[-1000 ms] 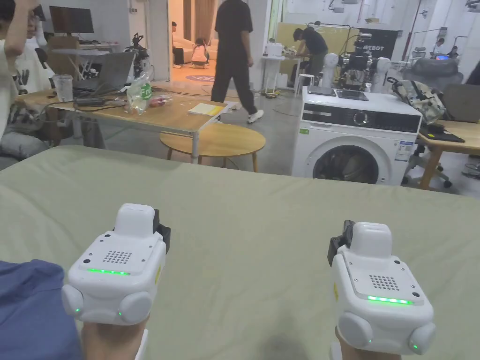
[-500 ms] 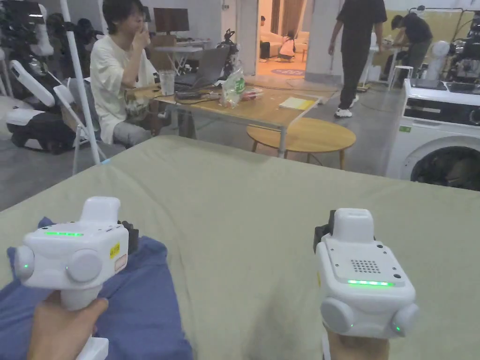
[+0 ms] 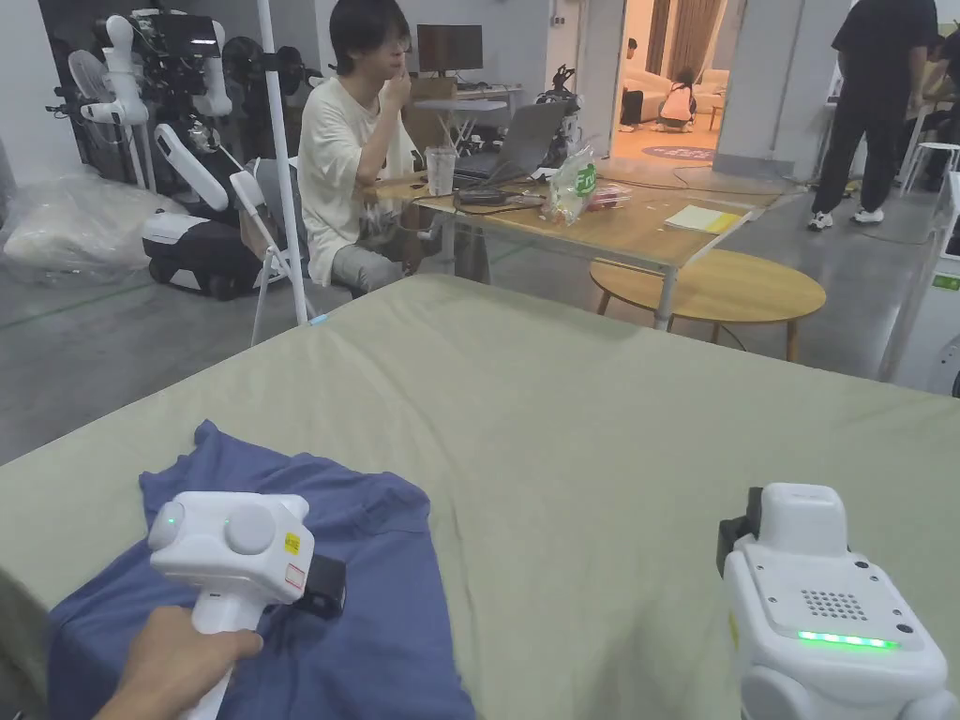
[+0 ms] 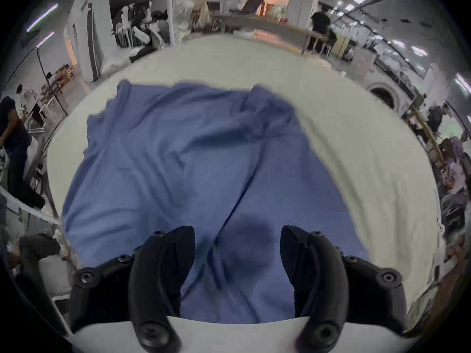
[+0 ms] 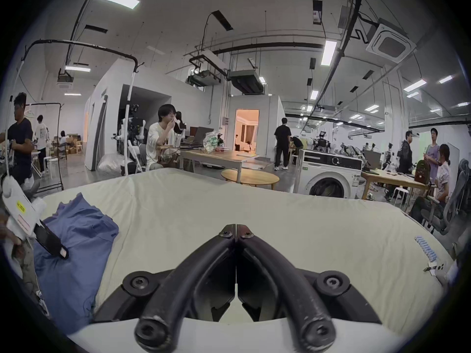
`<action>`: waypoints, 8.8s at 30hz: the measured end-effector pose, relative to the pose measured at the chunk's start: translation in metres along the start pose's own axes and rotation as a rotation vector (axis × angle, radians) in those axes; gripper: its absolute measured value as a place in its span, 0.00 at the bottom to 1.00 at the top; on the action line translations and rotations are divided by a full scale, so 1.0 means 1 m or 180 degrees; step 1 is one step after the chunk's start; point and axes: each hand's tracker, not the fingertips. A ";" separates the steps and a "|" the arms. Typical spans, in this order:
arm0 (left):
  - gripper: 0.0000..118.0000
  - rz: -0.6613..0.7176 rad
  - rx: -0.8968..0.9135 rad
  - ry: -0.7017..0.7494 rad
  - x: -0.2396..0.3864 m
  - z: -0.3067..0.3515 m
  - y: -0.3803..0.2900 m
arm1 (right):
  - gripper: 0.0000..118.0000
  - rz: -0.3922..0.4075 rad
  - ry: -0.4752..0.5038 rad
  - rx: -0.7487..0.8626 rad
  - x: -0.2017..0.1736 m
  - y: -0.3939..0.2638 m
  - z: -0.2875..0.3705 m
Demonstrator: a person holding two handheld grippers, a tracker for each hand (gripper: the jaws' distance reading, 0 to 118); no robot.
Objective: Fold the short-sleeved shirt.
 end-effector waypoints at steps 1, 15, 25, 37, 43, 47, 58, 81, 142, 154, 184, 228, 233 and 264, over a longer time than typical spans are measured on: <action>0.59 -0.0001 -0.0152 0.0039 0.000 -0.014 -0.005 | 0.00 -0.0006 -0.0011 -0.0013 0.003 -0.001 0.000; 0.00 -0.0327 0.0379 -0.0173 0.010 0.006 -0.033 | 0.00 0.0025 -0.0076 -0.0132 0.016 -0.017 0.005; 0.00 -0.0464 0.1298 -0.0707 0.044 0.102 0.004 | 0.00 -0.0040 -0.0144 -0.0052 0.037 -0.009 0.017; 0.00 -0.1070 0.1898 -0.1880 0.233 0.192 0.062 | 0.00 -0.0099 -0.0581 0.0121 0.114 0.015 0.053; 0.00 -0.1535 0.1764 -0.2537 0.375 0.193 0.044 | 0.00 -0.0088 -0.1071 0.0226 0.181 0.020 0.094; 0.00 -0.1915 0.1511 -0.2885 0.463 0.177 0.014 | 0.00 -0.0112 -0.1449 0.0209 0.228 0.015 0.123; 0.00 -0.2481 0.0546 -0.2946 0.541 0.084 -0.114 | 0.00 -0.0187 -0.1900 -0.0090 0.299 -0.023 0.168; 0.00 -0.1284 0.1674 -0.1733 0.352 0.106 -0.053 | 0.00 -0.0301 -0.1215 -0.0070 0.225 -0.010 0.121; 0.00 -0.0951 0.0493 -0.1290 0.285 -0.013 0.031 | 0.50 -0.0187 -0.0340 -0.2949 0.331 -0.102 -0.106; 0.00 -0.0950 0.0658 -0.1292 0.284 0.003 0.044 | 0.00 -0.0220 -0.0599 -0.1877 0.339 -0.057 -0.061; 0.00 -0.1024 0.1976 -0.1140 0.279 0.231 0.205 | 0.00 -0.0162 -0.1361 -0.0239 0.379 0.208 0.055; 0.00 -0.0954 0.1357 -0.1346 0.175 0.138 0.007 | 0.00 -0.0078 -0.1361 -0.0933 0.311 0.026 0.178; 0.00 -0.1018 0.1012 -0.1271 0.161 0.102 -0.051 | 0.00 -0.0045 -0.1333 -0.1383 0.294 -0.041 0.204; 0.25 -0.1139 0.2073 -0.1247 0.230 0.114 -0.086 | 0.44 -0.0395 -0.1319 -0.0595 0.237 -0.049 0.183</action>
